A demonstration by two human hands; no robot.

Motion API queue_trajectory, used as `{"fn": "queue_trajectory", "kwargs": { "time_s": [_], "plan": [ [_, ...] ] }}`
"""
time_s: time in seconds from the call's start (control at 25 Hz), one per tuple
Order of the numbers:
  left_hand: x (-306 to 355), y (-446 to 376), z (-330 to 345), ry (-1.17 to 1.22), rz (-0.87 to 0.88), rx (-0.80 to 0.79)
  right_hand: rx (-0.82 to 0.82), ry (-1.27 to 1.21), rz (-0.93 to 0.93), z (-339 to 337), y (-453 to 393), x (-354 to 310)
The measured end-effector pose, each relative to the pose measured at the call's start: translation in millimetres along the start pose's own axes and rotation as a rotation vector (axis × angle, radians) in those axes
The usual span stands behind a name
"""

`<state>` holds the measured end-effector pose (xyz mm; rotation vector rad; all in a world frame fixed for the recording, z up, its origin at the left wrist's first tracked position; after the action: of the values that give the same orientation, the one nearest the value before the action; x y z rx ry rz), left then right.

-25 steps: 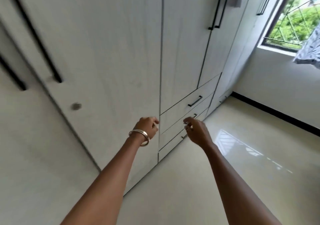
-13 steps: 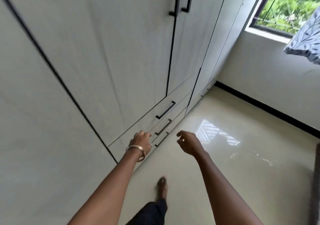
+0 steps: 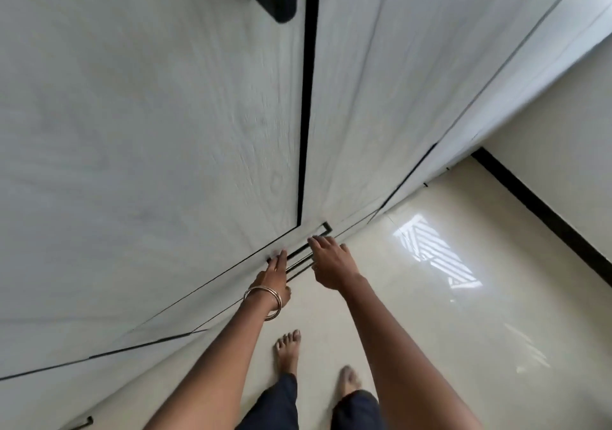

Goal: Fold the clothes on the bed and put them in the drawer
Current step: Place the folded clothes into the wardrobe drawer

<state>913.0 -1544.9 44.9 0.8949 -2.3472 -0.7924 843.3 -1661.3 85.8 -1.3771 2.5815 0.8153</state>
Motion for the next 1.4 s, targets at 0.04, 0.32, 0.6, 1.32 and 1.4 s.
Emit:
{"fn": "queue_trajectory", "kwargs": {
  "time_s": [0.04,0.32,0.6,1.32,1.4],
  "plan": [
    [-1.4,-7.5,1.3,0.018,-0.023,0.001,-0.049,0.044,-0.046,1.5,-19.1,2.2],
    [2.5,-17.1,11.1,0.115,-0.276,0.14,-0.115,0.337,-0.204,34.9,-45.7,13.1],
    [53.6,30.5,53.4,0.073,-0.393,0.001,-0.392,0.284,-0.301,41.0,26.1,44.0],
    [152.7,193.2,154.7,0.255,-0.641,0.483,0.024,0.068,-0.244,11.3,201.3,161.5],
    [156.7,194.7,164.7,0.277,-0.6,0.413,0.012,0.09,-0.213,15.5,209.2,167.7]
  ]
}}
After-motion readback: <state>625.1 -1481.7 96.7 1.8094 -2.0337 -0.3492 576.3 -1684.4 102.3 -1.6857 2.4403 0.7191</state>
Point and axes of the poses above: each hand's wrist, its own y-axis away from the middle knuckle, its own z-axis out of the palm, x = y × z, the point moved 7 cm from there along -y, towards the middle knuckle, and after that the axes turned 5 degrees about -y, right-handed, at the moved point
